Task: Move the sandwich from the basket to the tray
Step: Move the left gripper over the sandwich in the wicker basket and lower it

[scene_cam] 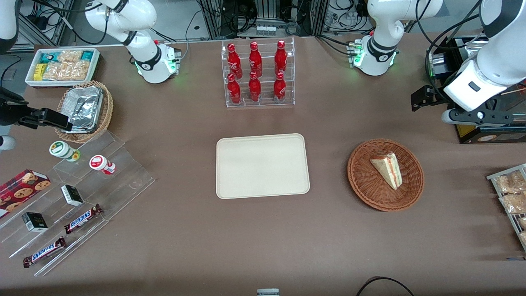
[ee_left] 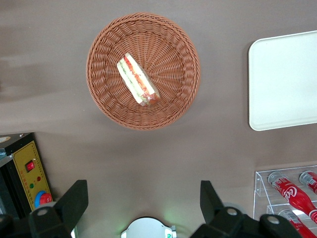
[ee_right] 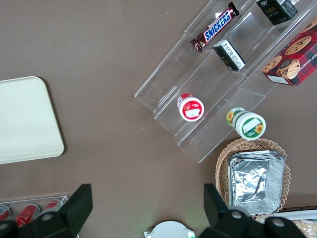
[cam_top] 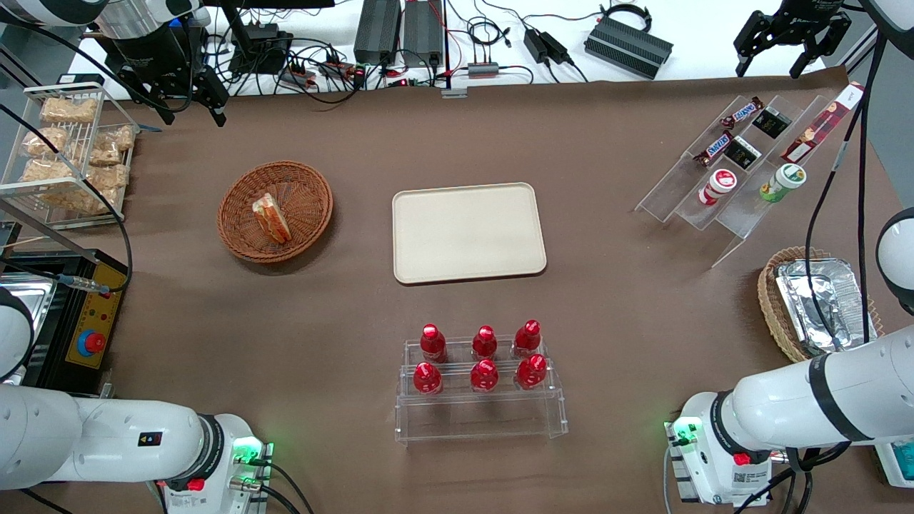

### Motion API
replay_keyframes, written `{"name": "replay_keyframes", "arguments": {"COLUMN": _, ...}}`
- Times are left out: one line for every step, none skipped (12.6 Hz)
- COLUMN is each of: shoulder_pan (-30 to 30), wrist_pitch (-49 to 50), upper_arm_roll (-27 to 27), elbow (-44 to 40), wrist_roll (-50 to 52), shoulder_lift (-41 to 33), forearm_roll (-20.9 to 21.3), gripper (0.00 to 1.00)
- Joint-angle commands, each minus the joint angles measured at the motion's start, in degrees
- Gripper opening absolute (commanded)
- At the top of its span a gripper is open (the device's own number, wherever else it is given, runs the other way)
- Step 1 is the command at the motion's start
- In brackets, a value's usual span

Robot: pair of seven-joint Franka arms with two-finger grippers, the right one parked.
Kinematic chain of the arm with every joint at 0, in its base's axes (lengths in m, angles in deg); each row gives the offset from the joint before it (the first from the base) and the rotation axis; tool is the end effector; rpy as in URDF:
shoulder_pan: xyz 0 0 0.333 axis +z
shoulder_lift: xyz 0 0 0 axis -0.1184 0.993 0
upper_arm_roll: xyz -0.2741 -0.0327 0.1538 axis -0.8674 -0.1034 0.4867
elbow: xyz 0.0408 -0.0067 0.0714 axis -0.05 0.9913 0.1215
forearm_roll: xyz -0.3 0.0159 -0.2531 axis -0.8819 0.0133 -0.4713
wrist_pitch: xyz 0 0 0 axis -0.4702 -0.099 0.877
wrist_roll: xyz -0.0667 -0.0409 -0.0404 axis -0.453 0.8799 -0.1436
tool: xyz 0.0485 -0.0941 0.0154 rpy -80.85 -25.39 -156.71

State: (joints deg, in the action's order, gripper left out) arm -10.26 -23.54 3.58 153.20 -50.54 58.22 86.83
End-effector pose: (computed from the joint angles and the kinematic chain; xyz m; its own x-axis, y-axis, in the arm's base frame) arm 0.5225 -0.0759 0.5979 0.9863 -0.0897 -0.1384 -0.0888 -0.9960 0.0131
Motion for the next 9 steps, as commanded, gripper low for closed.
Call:
{"name": "replay_keyframes", "arguments": {"shoulder_pan": -0.23, "wrist_pitch": -0.50, "upper_arm_roll": 0.11, "elbow": -0.40, "wrist_roll": 0.60, "shoulder_lift": -0.16, "forearm_roll": -0.33, "gripper": 1.00}}
{"name": "replay_keyframes", "arguments": {"shoulder_pan": -0.23, "wrist_pitch": -1.20, "upper_arm_roll": 0.11, "elbow": -0.22, "wrist_roll": 0.60, "shoulder_lift": 0.02, "forearm_roll": -0.24, "gripper": 1.00}}
{"name": "replay_keyframes", "arguments": {"shoulder_pan": -0.23, "wrist_pitch": -2.34, "upper_arm_roll": 0.11, "elbow": 0.65, "wrist_roll": 0.51, "shoulder_lift": 0.10, "forearm_roll": -0.07, "gripper": 1.00}}
{"name": "replay_keyframes", "arguments": {"shoulder_pan": -0.23, "wrist_pitch": -3.92, "upper_arm_roll": 0.11, "elbow": 1.96, "wrist_roll": 0.42, "shoulder_lift": 0.02, "forearm_roll": -0.07, "gripper": 1.00}}
{"name": "replay_keyframes", "arguments": {"shoulder_pan": -0.14, "wrist_pitch": -4.72, "upper_arm_roll": 0.11, "elbow": 2.93, "wrist_roll": 0.33, "shoulder_lift": 0.10, "forearm_roll": -0.15, "gripper": 1.00}}
{"name": "replay_keyframes", "arguments": {"shoulder_pan": -0.14, "wrist_pitch": -5.77, "upper_arm_roll": 0.11, "elbow": 4.16, "wrist_roll": 0.33, "shoulder_lift": 0.71, "forearm_roll": -0.16, "gripper": 1.00}}
{"name": "replay_keyframes", "arguments": {"shoulder_pan": -0.14, "wrist_pitch": -7.52, "upper_arm_roll": 0.11, "elbow": 5.83, "wrist_roll": 0.33, "shoulder_lift": 0.98, "forearm_roll": -0.16, "gripper": 1.00}}
{"name": "replay_keyframes", "arguments": {"shoulder_pan": -0.14, "wrist_pitch": -10.76, "upper_arm_roll": 0.11, "elbow": 8.19, "wrist_roll": 0.33, "shoulder_lift": 1.42, "forearm_roll": -0.16, "gripper": 1.00}}
{"name": "replay_keyframes", "arguments": {"shoulder_pan": -0.14, "wrist_pitch": -14.36, "upper_arm_roll": 0.11, "elbow": 11.35, "wrist_roll": 0.33, "shoulder_lift": 1.42, "forearm_roll": -0.24, "gripper": 1.00}}
